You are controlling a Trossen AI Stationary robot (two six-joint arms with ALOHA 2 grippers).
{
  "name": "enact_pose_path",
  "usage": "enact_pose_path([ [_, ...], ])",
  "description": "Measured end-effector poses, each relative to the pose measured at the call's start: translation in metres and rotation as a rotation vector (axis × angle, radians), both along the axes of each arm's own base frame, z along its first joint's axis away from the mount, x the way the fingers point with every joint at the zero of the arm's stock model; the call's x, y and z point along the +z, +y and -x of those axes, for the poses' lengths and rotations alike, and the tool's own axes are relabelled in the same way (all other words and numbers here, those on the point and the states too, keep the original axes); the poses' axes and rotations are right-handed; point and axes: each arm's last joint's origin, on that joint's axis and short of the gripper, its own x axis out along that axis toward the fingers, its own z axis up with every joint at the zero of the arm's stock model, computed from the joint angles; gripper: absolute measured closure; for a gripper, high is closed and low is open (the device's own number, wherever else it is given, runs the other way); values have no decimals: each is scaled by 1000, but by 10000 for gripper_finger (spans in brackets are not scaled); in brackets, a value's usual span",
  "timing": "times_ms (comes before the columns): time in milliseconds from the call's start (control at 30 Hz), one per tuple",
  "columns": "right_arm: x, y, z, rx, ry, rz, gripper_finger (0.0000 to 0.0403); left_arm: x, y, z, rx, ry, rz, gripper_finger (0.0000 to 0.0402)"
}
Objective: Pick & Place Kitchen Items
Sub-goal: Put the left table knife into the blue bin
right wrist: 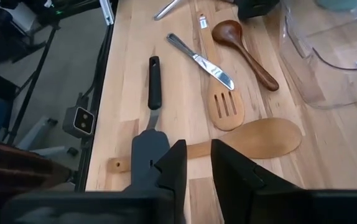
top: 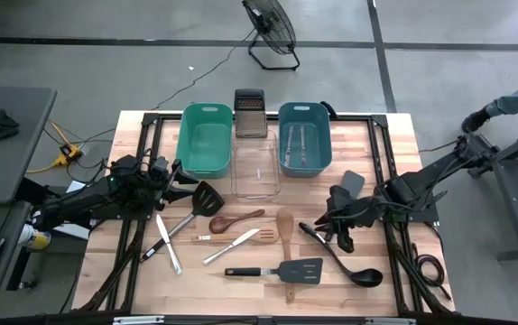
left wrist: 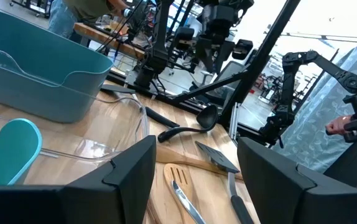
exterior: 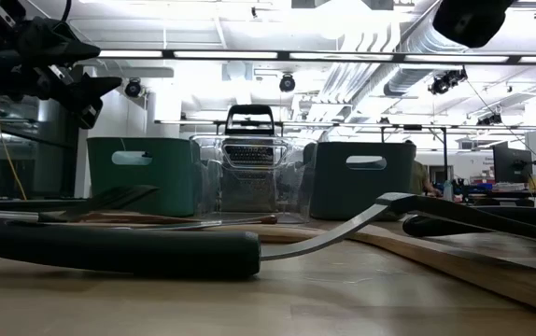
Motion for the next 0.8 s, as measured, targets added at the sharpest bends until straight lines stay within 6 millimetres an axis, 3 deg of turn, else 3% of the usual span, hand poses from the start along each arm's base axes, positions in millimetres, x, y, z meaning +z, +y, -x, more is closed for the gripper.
enact_pose_path([
  [633,0,0,0,-53,7,-65,355,0,0,0,7,-2,2,178],
  [800,1,0,-1,-82,6,-77,355,0,1,0,17,14,138,178],
])
